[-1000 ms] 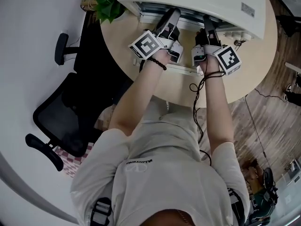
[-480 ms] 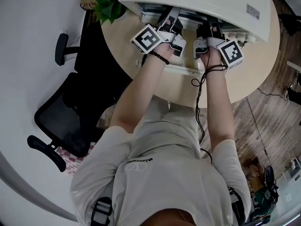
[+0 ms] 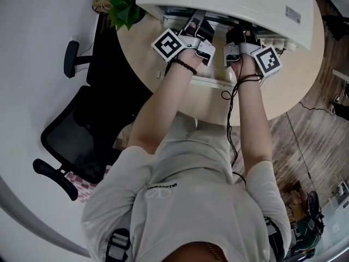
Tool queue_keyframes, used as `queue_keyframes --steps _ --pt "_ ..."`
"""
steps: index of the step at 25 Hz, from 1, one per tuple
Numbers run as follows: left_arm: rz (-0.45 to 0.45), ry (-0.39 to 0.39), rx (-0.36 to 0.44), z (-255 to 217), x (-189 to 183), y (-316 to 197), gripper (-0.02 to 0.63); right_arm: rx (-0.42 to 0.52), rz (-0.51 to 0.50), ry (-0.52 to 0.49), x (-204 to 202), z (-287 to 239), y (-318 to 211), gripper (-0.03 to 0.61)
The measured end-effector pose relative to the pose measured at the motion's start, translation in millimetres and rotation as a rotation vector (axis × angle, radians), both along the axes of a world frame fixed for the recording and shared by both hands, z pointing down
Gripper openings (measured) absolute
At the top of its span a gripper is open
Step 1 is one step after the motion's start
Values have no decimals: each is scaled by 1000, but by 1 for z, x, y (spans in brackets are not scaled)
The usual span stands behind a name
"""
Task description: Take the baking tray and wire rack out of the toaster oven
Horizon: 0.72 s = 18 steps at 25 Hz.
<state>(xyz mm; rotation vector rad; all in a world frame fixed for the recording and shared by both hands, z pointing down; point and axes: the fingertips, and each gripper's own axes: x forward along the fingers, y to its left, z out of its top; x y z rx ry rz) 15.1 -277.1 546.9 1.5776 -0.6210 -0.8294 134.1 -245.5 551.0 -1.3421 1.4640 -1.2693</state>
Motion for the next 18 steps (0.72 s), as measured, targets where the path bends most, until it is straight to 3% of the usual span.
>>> queue_keyframes --steps 12,18 --pt "25 49 7 2 -3 19 -2 22 45 -87 -4 0 19 11" --pt "11 61 14 -7 -21 65 -2 17 31 -80 -21 -11 65 9"
